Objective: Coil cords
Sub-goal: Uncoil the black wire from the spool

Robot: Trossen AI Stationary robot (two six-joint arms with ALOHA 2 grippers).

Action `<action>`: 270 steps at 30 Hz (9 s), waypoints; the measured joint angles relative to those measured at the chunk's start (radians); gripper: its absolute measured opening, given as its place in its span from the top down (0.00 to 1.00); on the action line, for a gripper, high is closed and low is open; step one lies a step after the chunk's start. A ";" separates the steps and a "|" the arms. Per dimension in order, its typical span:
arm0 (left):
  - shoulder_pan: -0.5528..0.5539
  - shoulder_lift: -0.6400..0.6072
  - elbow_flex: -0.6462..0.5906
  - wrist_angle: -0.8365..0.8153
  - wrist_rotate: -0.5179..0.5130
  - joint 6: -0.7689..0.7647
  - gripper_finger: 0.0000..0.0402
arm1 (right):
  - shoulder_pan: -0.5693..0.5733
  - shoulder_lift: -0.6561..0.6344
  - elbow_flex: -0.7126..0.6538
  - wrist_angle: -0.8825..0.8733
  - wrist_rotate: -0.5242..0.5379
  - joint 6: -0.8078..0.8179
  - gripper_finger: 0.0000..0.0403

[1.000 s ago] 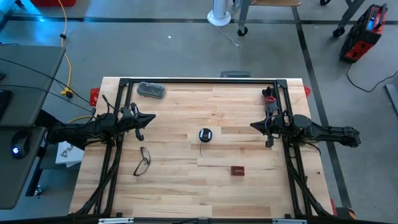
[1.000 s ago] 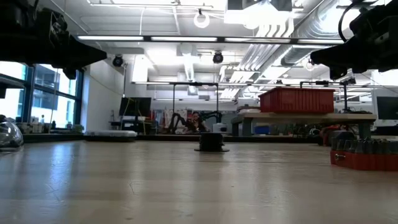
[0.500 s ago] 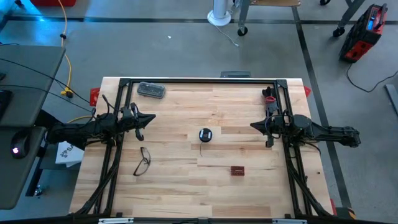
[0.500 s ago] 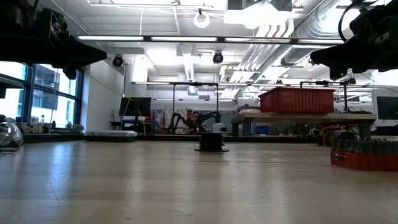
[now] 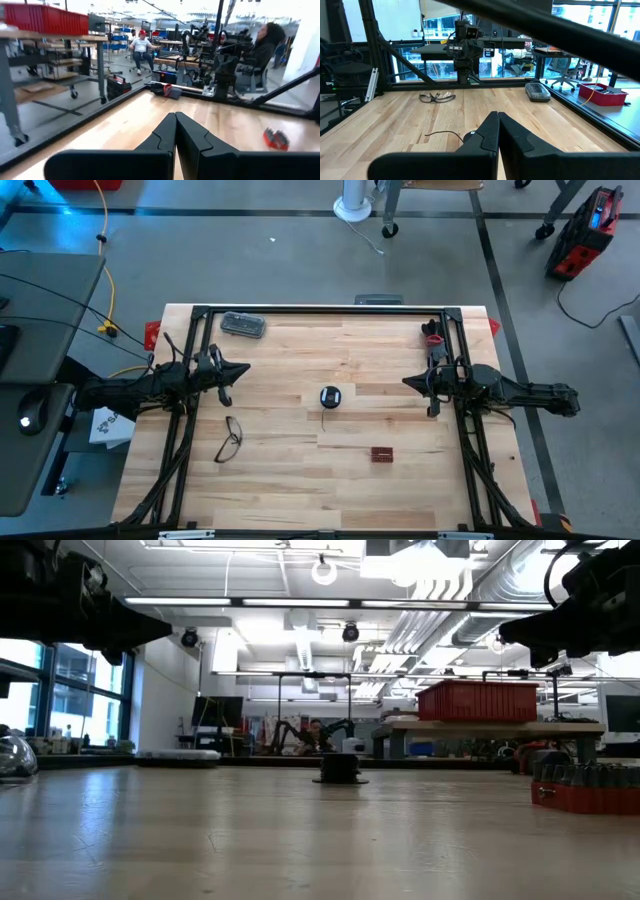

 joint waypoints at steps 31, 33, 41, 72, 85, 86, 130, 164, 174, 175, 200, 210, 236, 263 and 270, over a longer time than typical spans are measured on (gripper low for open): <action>0.062 0.757 0.369 0.480 0.124 -0.801 1.00 | 0.000 0.000 0.000 0.000 0.000 -0.001 1.00; 0.076 0.902 0.498 0.475 0.203 -0.716 1.00 | -0.002 0.000 0.000 0.001 0.017 -0.031 1.00; 0.146 1.176 0.890 0.280 0.547 -0.633 1.00 | -0.003 0.001 0.000 0.211 -0.003 0.074 1.00; 0.245 1.406 0.673 0.073 0.556 -0.877 0.86 | 0.000 0.952 0.856 -0.105 -0.053 0.255 1.00; 0.248 1.753 0.675 0.411 0.712 -1.183 0.44 | 0.000 1.060 1.136 -0.553 0.153 0.317 1.00; 0.248 1.766 0.675 0.428 0.712 -1.204 0.43 | 0.000 1.060 1.136 -0.552 0.153 0.323 1.00; 0.248 1.470 0.680 0.710 0.702 -1.429 1.00 | 0.000 1.106 1.136 -0.449 -0.083 0.395 0.99; 0.161 1.249 0.923 0.160 0.214 -0.929 1.00 | -0.005 1.371 1.136 -0.176 0.093 0.436 0.88; 0.156 1.249 0.923 0.161 0.177 -0.913 1.00 | -0.005 1.374 1.136 -0.159 0.088 0.473 0.88; 0.156 1.249 0.923 0.162 0.174 -0.913 1.00 | -0.005 1.374 1.136 -0.160 0.089 0.473 0.87; 0.156 1.249 0.923 0.167 0.206 -0.920 1.00 | -0.006 1.378 1.136 -0.223 0.109 0.524 0.99; 0.164 1.099 0.921 -0.073 0.483 -0.926 1.00 | 0.002 1.249 1.136 -0.342 0.069 0.563 1.00; 0.226 1.259 0.987 0.801 0.665 -1.375 1.00 | -0.056 1.422 1.136 0.002 -0.034 0.606 1.00; 0.046 1.232 1.078 0.670 1.362 -1.934 1.00 | -0.043 1.150 1.136 -0.091 -0.176 0.473 1.00; 0.067 1.285 1.177 0.923 1.024 -1.887 1.00 | -0.043 1.172 1.136 0.192 -0.193 0.470 0.97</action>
